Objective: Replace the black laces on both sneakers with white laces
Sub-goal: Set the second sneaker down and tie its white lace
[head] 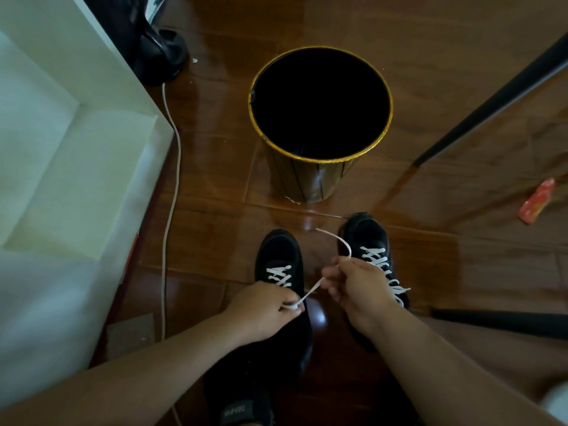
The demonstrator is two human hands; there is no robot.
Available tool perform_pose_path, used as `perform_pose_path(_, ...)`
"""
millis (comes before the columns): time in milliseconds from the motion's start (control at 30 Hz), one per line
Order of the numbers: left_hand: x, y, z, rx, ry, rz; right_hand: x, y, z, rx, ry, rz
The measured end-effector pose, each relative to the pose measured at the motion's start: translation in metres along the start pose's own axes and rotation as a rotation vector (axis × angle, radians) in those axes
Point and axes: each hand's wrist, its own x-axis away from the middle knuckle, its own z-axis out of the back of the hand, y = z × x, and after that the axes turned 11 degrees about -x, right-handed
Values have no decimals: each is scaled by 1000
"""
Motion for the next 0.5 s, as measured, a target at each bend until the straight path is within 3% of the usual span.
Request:
perform_pose_path(67, 1, 0, -3, 81, 37, 55, -3, 4, -2, -1, 19, 24)
perform_pose_path(200, 4, 0, -1, 237, 10, 51, 9, 19, -1, 886, -375, 401)
perform_pose_path(267, 5, -5, 1, 357, 10, 51, 9, 28, -1, 1115, -531, 522)
perform_pose_path(367, 6, -13, 4, 564, 88, 132, 7, 36, 2, 1088, -506, 622)
perform_pose_path(500, 6, -19, 7, 956, 133, 251, -2, 47, 10, 1073, -391, 521)
